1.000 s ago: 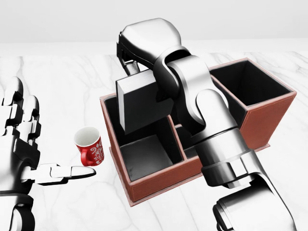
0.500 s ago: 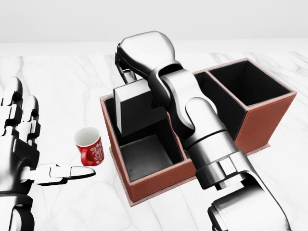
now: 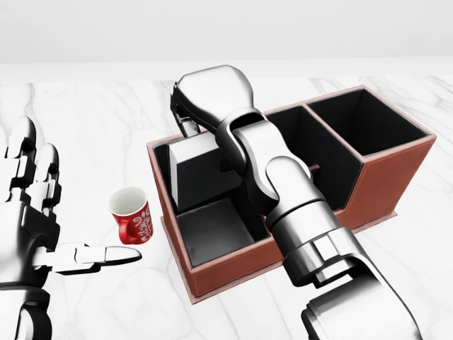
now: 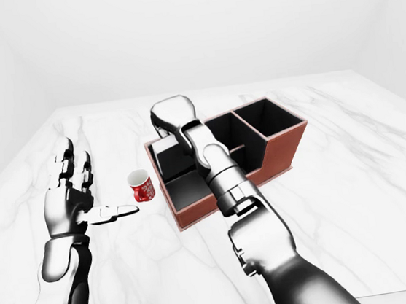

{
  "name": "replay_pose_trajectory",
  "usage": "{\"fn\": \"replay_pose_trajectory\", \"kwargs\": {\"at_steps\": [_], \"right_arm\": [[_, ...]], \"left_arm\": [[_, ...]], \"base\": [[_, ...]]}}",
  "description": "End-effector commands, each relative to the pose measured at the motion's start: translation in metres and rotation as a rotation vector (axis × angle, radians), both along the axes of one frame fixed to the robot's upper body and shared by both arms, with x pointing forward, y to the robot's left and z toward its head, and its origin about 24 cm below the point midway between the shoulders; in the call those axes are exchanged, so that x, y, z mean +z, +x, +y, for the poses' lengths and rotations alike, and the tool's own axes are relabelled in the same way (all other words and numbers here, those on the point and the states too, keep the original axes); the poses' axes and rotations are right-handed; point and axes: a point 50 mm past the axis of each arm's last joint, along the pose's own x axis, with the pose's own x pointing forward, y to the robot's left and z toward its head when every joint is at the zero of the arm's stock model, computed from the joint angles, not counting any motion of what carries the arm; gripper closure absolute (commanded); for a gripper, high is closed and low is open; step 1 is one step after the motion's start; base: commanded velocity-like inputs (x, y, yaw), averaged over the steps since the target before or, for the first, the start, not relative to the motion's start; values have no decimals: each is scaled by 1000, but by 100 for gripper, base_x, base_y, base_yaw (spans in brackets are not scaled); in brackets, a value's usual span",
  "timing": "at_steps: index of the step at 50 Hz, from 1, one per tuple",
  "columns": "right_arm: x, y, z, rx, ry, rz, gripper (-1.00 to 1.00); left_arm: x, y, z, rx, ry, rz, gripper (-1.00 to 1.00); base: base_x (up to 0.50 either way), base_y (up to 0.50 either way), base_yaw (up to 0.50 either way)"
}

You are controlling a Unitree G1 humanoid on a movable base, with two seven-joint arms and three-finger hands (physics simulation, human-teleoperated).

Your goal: Pick up the book and place it in the left compartment of the caddy.

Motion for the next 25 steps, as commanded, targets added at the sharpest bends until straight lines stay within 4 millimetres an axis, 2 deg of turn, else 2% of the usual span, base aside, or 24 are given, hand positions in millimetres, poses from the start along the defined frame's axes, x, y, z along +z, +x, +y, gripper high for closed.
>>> {"fn": "replay_pose_trajectory", "kwargs": {"at_steps": [1,18,25], "right_arm": [[2,2,-1,-16,12,-60,100],[-3,6,-3,-32,-8,-87,100],[-11,8,-3,-38,-5,-78,100]], "left_arm": [[-2,0,0,1,0,8,-100],[-3,-1,1,4,-2,14,-100],[-4,0,1,3,-2,18,-100]], "base": [[0,0,0],[0,0,0],[0,0,0]]}}
